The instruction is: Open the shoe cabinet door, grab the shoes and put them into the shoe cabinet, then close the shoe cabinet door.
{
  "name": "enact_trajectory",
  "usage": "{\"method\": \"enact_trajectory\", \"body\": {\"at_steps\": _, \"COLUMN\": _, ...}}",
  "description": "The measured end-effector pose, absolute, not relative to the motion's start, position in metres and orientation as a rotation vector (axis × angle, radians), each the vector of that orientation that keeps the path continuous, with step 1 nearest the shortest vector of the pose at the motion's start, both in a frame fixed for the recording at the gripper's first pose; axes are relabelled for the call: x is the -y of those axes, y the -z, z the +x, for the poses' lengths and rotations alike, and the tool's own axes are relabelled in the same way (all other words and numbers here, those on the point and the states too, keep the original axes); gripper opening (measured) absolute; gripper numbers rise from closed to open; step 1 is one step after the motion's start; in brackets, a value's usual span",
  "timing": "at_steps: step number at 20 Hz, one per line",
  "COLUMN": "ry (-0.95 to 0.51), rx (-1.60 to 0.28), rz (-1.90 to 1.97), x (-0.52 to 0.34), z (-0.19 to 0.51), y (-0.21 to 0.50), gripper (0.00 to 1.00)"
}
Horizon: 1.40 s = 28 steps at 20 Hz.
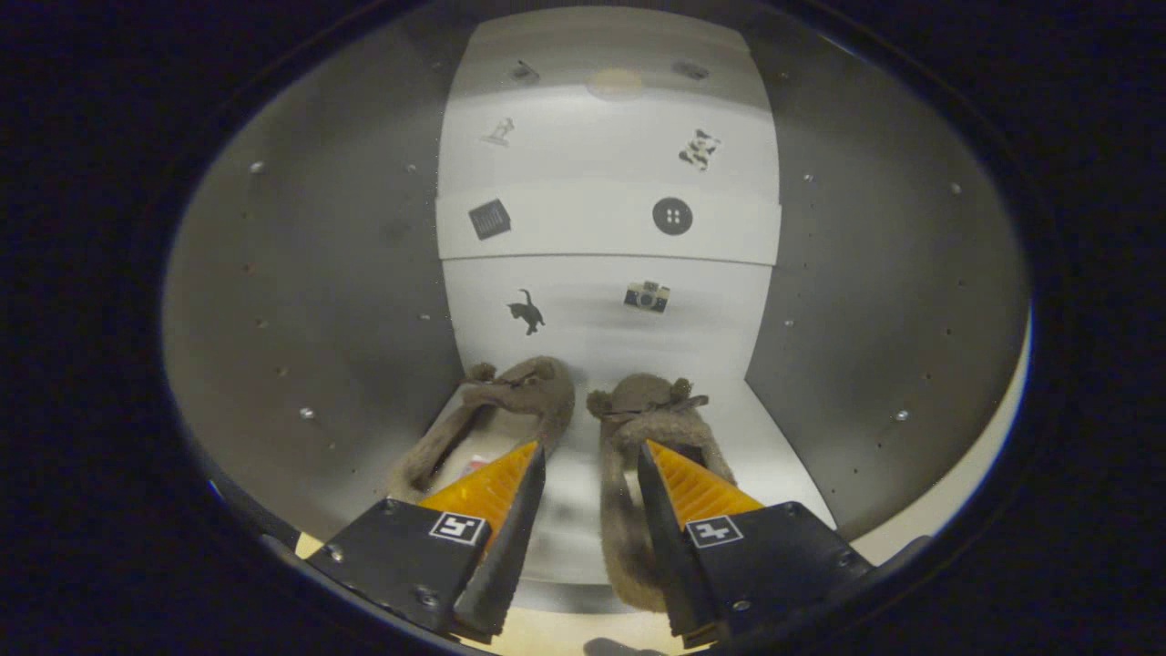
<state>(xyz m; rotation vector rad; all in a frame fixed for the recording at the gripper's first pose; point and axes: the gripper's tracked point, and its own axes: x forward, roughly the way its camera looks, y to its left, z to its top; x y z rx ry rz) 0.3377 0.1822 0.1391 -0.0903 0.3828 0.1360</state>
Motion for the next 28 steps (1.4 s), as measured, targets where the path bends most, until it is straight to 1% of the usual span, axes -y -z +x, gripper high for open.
{"method": "enact_trajectory", "body": {"at_steps": 4, "ry": -0.177, "rx": -0.277, "rz": -0.109, "x": -0.182, "z": 0.281, "y": -0.171, "gripper": 0.66}}
{"method": "enact_trajectory", "body": {"at_steps": 9, "ry": -0.244, "rx": -0.184, "rz": -0.099, "x": -0.177, "z": 0.192, "y": -0.206, "gripper": 0.97}}
{"method": "enact_trajectory", "body": {"at_steps": 10, "ry": -0.255, "rx": -0.17, "rz": -0.096, "x": -0.178, "z": 0.173, "y": -0.217, "gripper": 1.0}}
{"method": "enact_trajectory", "body": {"at_steps": 14, "ry": -0.28, "rx": -0.132, "rz": -0.087, "x": -0.162, "z": 0.096, "y": -0.237, "gripper": 1.0}}
{"method": "enact_trajectory", "body": {"at_steps": 18, "ry": -0.278, "rx": -0.11, "rz": -0.062, "x": -0.139, "z": 0.036, "y": -0.25, "gripper": 1.0}}
{"method": "enact_trajectory", "body": {"at_steps": 24, "ry": -0.213, "rx": -0.078, "rz": -0.036, "x": -0.093, "z": -0.02, "y": -0.269, "gripper": 1.0}}
{"method": "enact_trajectory", "body": {"at_steps": 28, "ry": -0.2, "rx": -0.087, "rz": -0.045, "x": -0.081, "z": -0.046, "y": -0.261, "gripper": 1.0}}
